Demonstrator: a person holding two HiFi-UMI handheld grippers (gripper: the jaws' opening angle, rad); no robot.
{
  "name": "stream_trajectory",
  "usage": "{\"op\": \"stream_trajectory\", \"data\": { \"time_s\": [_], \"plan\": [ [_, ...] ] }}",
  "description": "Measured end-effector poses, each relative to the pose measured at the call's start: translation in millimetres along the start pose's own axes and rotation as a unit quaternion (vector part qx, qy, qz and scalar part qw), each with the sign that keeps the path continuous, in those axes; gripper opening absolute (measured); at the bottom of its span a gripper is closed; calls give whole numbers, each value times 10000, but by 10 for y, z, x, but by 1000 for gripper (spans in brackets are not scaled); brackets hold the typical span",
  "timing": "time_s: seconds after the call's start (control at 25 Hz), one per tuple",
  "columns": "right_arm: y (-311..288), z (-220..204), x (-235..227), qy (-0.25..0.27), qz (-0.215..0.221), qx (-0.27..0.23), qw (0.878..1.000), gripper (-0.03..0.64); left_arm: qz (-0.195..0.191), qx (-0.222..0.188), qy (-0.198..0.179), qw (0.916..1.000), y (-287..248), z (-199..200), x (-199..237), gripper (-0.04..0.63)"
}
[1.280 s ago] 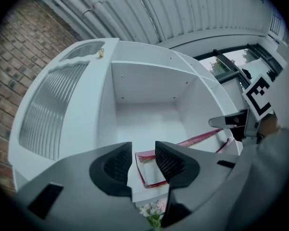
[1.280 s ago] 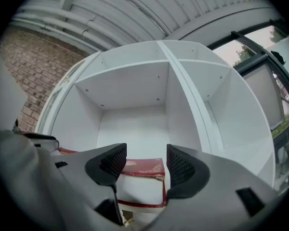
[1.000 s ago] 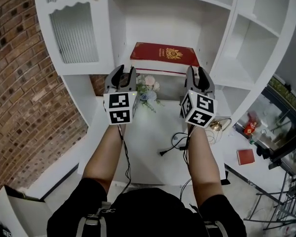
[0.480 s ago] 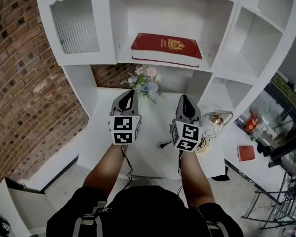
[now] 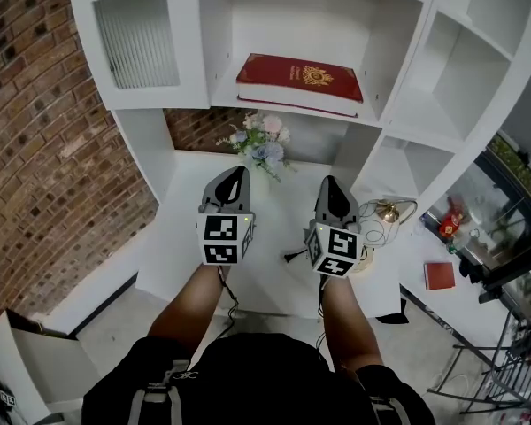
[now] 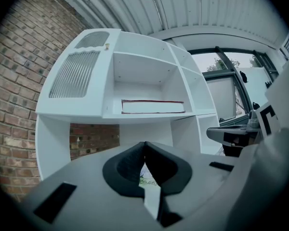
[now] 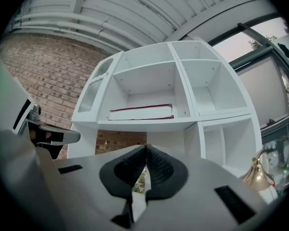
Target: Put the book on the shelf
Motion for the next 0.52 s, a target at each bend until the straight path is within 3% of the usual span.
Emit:
{"op": "stream_trajectory", "data": {
  "time_s": [0.52],
  "plan": [
    [48,-54,-82,-231,-18,10,9997,12,-101,37,-10,9999,40,-35,-72,15]
  ]
}}
Point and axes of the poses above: the fingertips, and each gripper's own axes: y backward along the fingers, x to its left, z out of its top, the point moved 3 cm from there along y, backward along the fingers, and after that the axes turned 1 degree about z, right-handed, at the moved point
